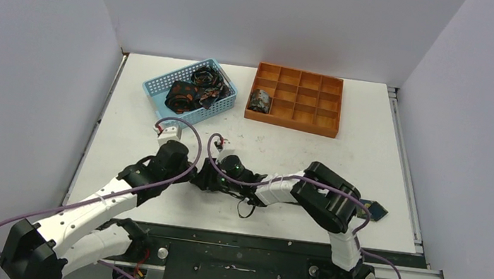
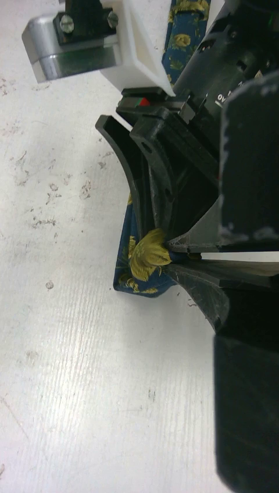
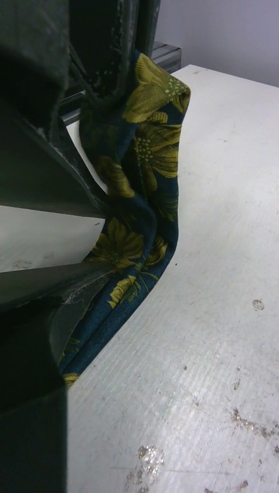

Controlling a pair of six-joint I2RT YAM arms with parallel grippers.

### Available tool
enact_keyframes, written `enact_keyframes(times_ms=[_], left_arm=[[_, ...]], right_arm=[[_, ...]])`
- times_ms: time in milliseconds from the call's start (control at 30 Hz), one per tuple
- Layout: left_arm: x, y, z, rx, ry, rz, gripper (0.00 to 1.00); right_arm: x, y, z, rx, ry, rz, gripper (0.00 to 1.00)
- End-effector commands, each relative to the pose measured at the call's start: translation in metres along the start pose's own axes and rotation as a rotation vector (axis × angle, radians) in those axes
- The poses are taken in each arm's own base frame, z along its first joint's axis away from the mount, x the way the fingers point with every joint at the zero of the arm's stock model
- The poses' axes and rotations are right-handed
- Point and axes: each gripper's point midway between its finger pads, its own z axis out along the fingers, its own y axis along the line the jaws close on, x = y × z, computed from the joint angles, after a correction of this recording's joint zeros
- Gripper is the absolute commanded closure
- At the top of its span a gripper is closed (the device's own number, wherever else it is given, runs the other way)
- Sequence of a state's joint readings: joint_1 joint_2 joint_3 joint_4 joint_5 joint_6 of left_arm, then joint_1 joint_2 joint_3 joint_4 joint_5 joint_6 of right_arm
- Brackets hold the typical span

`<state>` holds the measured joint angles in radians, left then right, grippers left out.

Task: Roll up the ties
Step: Flatten out the tie at the center of the board.

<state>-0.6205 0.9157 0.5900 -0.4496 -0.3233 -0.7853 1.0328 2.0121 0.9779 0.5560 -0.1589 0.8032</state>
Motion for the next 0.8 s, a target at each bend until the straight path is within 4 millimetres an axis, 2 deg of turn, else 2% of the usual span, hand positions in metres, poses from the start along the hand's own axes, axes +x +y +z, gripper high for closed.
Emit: enact_keyframes(times_ms=[0,200,267,367,433,600,767], left_arm=[[-0.023,-0.004,-0.003,-0.025,-0.066,0.029,1.00],[-0.031,-0.004,-0.005,-0.040,-0.083,0.046,1.00],[-0.033,-0.004,-0.006,-0.045,-0.090,0.048,1.00],[-0.035,-0.005,-0.007,-0.044,-0.095,0.046,1.00],[-0.036,-0.006,-0.006,-0.046,-0.094,0.046,1.00],[-0.037,-0.003,-0.007,-0.062,-0.092,0.054,1.00],[-0.028,0.004,-0.003,-0.077,-0.087,0.043,1.00]], right_arm=[[0.004,-0.028,-0.015,0.138,0.053,-0.010,0.62],[-0.019,-0.032,-0.038,0.190,0.001,-0.030,0.58],[-0.026,-0.030,-0.043,0.187,-0.019,-0.040,0.62],[-0.030,-0.020,-0.042,0.137,-0.028,-0.050,0.78],[-0.032,-0.014,-0.039,0.116,-0.031,-0.052,0.85],[-0.034,-0.007,-0.031,0.081,-0.035,-0.038,0.89],[-0.039,-0.003,-0.036,0.092,-0.061,-0.062,0.90]])
